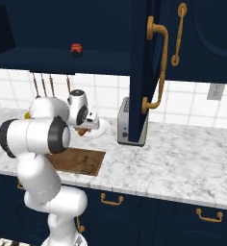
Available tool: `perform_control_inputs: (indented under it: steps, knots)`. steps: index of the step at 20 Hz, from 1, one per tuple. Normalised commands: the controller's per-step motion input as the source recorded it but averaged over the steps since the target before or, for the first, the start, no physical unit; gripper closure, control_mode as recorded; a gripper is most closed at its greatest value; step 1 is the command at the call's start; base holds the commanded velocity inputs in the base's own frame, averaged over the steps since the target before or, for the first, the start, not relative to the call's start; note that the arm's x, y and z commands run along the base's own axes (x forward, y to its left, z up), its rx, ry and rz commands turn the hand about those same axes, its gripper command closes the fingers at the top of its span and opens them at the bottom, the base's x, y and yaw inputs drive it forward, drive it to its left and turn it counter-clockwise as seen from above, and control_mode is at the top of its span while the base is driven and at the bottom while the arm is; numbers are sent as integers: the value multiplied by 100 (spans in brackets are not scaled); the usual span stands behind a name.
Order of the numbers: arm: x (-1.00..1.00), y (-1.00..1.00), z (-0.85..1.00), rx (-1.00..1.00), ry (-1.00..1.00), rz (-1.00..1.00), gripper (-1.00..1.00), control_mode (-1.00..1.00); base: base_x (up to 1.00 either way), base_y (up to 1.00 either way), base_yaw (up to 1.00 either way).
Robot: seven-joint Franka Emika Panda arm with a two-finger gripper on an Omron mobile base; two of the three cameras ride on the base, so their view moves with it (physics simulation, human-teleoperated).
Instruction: From the different types of pastries on the counter, select a croissant and place it on the cutting board. Then retrieve a jar of jam from the cabinet and place it alongside the croissant on the cutting board.
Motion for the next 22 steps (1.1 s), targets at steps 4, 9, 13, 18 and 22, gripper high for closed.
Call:
perform_control_inputs:
  steps: [4, 9, 13, 18, 22]
  knots:
    - [-100, -9, -2, 0, -2, 0, 100, -100, 0, 0, 0]
    - [-87, -31, -18, 0, 0, 0, 100, -100, 0, 0, 0]
    - [-49, -23, -19, 0, 0, 0, 100, -100, 0, 0, 0]
    - [3, -14, -9, 0, 3, 2, 100, -100, 0, 0, 0]
    - [13, -40, -19, 0, 8, 4, 100, -100, 0, 0, 0]
